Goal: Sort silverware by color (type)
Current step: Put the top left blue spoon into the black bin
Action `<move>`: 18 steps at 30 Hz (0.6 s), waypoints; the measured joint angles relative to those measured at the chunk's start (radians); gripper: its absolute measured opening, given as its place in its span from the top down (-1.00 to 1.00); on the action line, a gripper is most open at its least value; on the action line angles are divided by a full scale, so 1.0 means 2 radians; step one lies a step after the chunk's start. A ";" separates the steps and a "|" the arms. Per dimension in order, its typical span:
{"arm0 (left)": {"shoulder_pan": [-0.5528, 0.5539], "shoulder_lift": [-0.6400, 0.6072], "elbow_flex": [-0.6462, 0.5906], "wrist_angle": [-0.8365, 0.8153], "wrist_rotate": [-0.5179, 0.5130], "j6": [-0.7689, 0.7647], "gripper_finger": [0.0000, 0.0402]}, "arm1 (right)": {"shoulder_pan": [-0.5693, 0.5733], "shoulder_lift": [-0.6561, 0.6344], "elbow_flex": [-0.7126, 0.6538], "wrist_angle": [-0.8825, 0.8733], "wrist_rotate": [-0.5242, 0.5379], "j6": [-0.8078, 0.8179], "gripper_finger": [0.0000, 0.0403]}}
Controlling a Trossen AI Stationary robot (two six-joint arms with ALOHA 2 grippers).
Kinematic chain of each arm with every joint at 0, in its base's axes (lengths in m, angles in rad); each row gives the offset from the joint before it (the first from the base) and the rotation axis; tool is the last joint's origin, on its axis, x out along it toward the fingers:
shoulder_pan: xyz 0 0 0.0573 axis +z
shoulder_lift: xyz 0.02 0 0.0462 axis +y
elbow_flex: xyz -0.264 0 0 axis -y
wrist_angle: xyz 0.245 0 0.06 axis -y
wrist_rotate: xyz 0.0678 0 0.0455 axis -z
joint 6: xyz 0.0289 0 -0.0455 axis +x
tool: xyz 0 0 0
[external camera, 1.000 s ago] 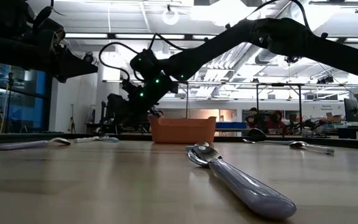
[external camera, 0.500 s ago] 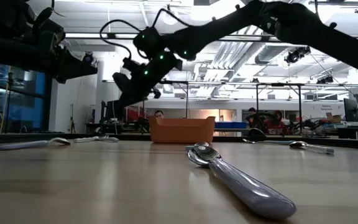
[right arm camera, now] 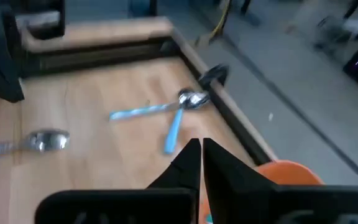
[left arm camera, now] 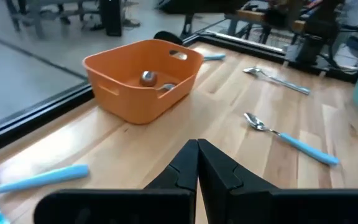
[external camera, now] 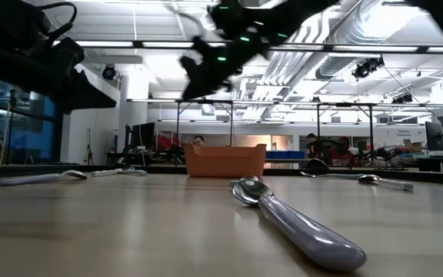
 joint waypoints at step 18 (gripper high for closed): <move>0.102 0.426 0.330 -0.266 -0.010 0.121 1.00 | 0.035 -0.385 -0.426 0.190 -0.008 0.039 1.00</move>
